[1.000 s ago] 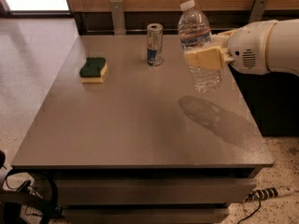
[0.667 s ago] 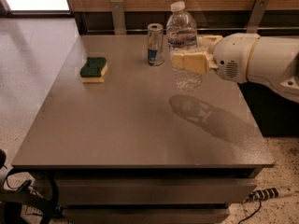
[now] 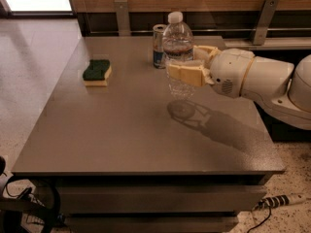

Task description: Place water bottle upright

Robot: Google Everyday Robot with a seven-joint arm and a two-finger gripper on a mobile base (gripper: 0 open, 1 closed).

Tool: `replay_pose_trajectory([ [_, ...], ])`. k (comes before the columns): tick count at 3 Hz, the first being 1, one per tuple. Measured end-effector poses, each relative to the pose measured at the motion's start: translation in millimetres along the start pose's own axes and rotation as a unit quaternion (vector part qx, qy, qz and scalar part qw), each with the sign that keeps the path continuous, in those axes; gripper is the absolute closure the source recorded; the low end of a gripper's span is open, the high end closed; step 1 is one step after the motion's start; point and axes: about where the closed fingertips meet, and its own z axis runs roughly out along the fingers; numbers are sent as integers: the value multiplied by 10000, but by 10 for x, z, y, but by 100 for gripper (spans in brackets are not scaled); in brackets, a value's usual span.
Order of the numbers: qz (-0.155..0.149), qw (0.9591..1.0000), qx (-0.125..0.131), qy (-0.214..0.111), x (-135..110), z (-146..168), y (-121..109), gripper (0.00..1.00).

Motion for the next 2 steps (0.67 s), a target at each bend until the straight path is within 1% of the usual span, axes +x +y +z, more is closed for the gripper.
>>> replay_pose_trajectory([
  [2, -18, 9995, 160, -283, 245, -82, 151, 100],
])
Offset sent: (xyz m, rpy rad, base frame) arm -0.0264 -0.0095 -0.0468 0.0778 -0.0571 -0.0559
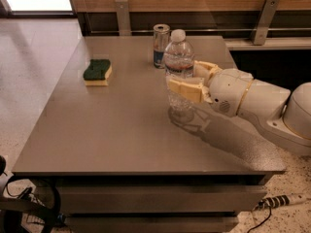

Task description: Place water bottle upright

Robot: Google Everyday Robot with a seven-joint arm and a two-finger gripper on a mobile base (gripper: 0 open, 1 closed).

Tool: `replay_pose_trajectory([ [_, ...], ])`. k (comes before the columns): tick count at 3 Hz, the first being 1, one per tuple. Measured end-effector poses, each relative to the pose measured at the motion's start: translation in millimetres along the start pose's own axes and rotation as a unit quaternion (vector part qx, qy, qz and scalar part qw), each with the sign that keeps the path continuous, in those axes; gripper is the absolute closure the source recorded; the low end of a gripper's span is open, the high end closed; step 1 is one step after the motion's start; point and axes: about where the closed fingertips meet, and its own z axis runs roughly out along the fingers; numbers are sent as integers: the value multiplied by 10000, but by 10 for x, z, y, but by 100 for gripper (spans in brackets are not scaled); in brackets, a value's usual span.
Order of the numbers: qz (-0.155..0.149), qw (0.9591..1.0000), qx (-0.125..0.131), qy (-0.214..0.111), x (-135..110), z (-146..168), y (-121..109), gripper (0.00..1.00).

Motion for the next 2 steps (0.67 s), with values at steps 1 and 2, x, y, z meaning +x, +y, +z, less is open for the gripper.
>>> replay_pose_trajectory([
  [1, 107, 9998, 130, -80, 205, -78, 94, 100],
  [2, 191, 9996, 205, -84, 324, -123, 136, 100],
])
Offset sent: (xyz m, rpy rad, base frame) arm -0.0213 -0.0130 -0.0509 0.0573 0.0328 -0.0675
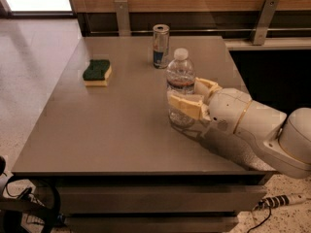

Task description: Place water bottle upright

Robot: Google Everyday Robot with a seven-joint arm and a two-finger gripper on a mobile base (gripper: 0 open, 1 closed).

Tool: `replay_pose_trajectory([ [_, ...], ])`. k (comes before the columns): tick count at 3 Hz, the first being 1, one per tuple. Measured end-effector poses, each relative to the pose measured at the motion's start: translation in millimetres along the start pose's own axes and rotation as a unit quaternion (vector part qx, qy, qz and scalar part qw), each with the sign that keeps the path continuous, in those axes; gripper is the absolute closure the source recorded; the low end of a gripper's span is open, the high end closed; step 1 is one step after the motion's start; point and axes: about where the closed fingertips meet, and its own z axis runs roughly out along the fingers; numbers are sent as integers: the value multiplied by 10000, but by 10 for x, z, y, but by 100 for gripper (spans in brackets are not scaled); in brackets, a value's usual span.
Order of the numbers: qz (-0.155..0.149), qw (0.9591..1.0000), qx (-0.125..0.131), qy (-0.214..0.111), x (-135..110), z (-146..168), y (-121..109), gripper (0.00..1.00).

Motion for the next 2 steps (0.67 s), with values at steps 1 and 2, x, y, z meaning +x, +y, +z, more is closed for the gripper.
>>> replay_pose_trajectory([
  [1, 179, 9998, 109, -16, 162, -48, 25, 100],
  [2, 183, 9998, 110, -17, 127, -49, 22, 97],
])
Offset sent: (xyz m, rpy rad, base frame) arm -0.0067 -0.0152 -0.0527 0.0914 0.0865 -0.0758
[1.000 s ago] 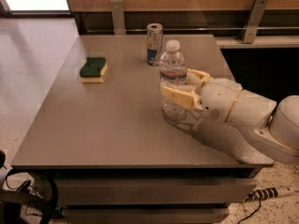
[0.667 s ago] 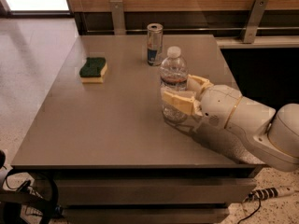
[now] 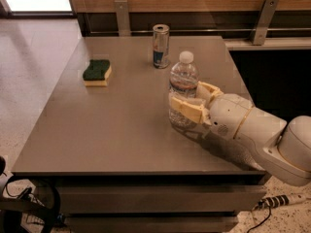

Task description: Place water bottle upright

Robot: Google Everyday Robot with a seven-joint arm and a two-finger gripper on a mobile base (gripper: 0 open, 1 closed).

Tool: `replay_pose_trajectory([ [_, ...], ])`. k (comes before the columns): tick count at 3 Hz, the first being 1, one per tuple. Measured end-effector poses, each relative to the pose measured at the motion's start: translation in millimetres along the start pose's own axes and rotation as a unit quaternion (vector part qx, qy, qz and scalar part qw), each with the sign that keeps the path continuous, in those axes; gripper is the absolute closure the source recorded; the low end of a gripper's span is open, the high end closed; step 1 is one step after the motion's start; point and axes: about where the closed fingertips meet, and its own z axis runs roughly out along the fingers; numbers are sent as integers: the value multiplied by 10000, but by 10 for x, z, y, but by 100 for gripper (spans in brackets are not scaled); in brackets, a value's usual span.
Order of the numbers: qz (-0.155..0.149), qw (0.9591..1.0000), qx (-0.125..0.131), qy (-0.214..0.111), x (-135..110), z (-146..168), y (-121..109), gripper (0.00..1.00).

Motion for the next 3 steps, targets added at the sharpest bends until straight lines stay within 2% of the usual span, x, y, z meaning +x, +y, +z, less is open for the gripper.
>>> replay_pose_trajectory([
  [1, 0, 10000, 0, 0, -10, 0, -1, 75],
  [2, 0, 10000, -1, 0, -13, 1, 0, 43],
  [3, 0, 10000, -1, 0, -13, 1, 0, 20],
])
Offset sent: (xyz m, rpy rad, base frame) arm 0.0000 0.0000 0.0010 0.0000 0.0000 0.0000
